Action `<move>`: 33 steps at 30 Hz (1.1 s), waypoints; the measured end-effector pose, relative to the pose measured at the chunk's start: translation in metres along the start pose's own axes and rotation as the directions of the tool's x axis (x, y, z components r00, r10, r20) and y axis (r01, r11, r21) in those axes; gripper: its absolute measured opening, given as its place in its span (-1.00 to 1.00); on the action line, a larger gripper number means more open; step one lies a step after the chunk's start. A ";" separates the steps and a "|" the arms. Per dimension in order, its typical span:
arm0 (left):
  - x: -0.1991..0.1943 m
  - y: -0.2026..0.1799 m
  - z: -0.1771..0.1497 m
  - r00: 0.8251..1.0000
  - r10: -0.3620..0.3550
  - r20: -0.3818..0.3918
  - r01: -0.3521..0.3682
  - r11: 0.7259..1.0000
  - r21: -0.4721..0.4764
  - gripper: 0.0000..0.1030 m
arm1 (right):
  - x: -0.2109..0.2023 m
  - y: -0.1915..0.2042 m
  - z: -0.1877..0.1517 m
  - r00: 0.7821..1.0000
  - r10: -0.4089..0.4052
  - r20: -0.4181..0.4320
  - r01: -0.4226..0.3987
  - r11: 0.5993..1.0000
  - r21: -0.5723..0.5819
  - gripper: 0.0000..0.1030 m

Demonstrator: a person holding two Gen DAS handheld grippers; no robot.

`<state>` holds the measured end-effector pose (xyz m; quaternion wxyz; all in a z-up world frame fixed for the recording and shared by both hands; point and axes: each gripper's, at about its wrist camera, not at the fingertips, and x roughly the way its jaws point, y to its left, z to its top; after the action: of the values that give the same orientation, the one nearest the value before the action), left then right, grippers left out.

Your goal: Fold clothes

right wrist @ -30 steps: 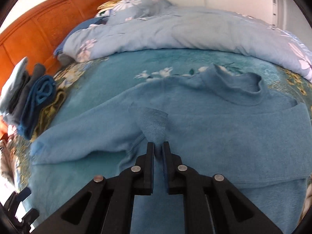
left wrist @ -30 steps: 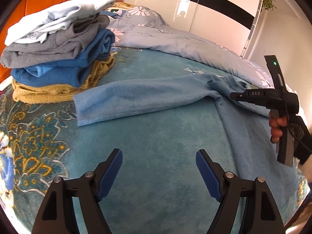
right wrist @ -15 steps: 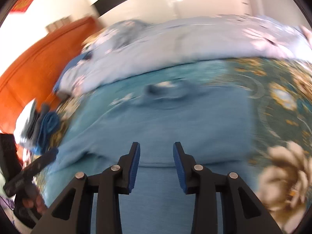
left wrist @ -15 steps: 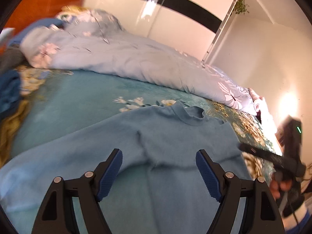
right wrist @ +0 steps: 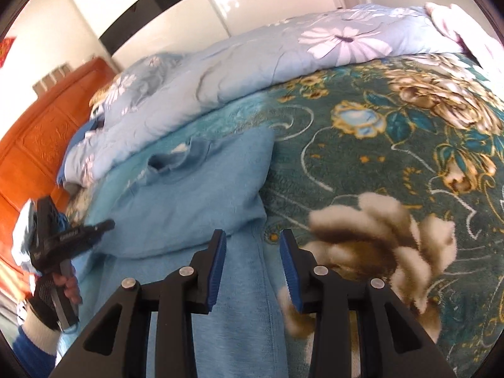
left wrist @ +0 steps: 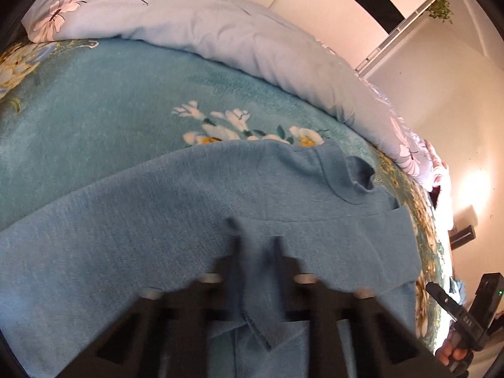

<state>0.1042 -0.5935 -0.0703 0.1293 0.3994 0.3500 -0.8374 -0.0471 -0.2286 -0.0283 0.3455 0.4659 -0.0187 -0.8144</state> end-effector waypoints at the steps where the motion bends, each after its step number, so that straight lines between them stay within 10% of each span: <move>1: 0.000 -0.003 0.001 1.000 0.005 0.001 -0.005 1.000 0.015 -0.93 | 0.004 0.003 -0.001 1.000 -0.016 -0.012 0.016 0.999 -0.028 -0.29; 6: -0.014 -0.030 0.016 0.995 0.050 0.090 -0.064 0.984 0.165 -0.94 | 0.030 0.017 0.000 0.995 -0.088 -0.042 0.082 0.989 -0.125 -0.29; 15: -0.024 -0.035 0.038 0.989 0.004 0.147 -0.026 0.988 0.150 -0.94 | 0.052 0.035 0.013 0.981 -0.194 0.000 0.190 0.963 -0.189 -0.29; 20: -0.009 -0.029 0.029 0.992 0.078 0.102 -0.096 0.976 0.193 -0.94 | 0.039 0.021 0.007 0.952 -0.299 0.062 0.305 0.940 -0.154 -0.29; 33: -0.013 -0.010 0.007 0.996 0.080 0.050 -0.085 0.989 0.123 -0.81 | 0.035 0.009 0.002 0.957 -0.290 0.021 0.291 0.951 -0.107 -0.29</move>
<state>0.1041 -0.5917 -0.0527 0.1464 0.4021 0.2770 -0.8603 -0.0552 -0.2557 -0.0502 0.2467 0.4420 0.0935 -0.8573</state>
